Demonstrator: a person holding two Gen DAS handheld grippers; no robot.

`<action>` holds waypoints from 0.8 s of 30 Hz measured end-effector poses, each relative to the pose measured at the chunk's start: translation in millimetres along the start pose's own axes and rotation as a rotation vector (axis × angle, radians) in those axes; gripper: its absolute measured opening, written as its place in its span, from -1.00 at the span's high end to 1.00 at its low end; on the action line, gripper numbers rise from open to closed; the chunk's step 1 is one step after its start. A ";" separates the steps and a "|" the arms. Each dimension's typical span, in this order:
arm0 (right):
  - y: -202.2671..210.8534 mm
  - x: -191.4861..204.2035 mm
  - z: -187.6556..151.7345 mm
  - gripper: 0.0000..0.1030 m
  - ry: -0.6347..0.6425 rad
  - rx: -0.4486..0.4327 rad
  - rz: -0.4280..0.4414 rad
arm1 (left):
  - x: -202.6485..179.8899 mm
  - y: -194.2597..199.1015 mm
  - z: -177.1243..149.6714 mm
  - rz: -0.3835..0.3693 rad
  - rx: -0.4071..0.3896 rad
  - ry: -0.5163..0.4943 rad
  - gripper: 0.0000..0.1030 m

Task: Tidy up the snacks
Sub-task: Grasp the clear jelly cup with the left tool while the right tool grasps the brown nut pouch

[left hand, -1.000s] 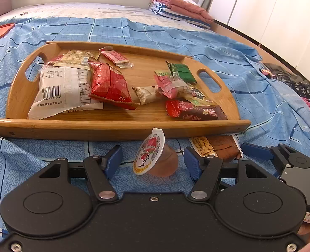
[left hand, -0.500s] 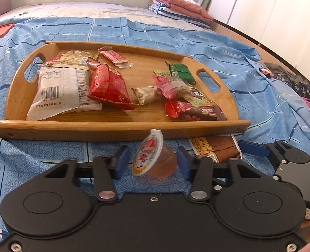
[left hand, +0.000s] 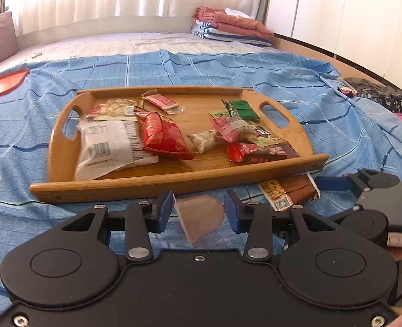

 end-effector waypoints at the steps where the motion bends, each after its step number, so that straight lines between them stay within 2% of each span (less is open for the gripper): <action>1: -0.1 0.2 0.1 -1.00 -0.001 -0.004 -0.001 | 1.3 2.1 -1.2 -0.001 -0.001 0.000 0.22; 6: 1.2 0.5 -1.6 -1.00 -0.002 -0.017 -0.005 | 7.0 14.8 -6.7 0.022 -0.021 -0.023 0.15; 10: 1.5 0.6 -1.4 -1.00 -0.002 -0.017 -0.005 | 10.4 25.3 -9.6 0.085 -0.057 -0.072 0.15; 13: 1.4 0.7 -1.4 -1.00 -0.003 -0.017 -0.005 | 16.4 24.8 -12.6 0.124 -0.043 -0.088 0.17; 16: 1.7 0.6 -0.5 -1.00 -0.007 -0.015 -0.009 | 24.8 21.4 -17.4 0.114 -0.023 -0.054 0.16; 19: 2.0 1.2 0.8 -1.00 -0.010 -0.017 -0.013 | 26.9 17.5 -20.7 0.106 -0.018 -0.032 0.04; 21: 1.7 1.7 2.3 -1.00 -0.010 -0.019 -0.014 | 26.5 14.5 -22.0 0.108 -0.021 -0.030 -0.12; 24: 2.4 3.0 4.6 -0.98 -0.010 -0.031 -0.021 | 23.0 7.4 -22.5 0.110 -0.019 -0.041 -0.19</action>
Point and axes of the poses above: each gripper's, at about its wrist camera, not at the fingertips, and y roughly against the way its jaws point, x to its left, z to its top, the point moved 3 cm from there along -y, roughly the way its jaws point, and after that the axes turned 4 degrees about -z, right-handed, at the moved point
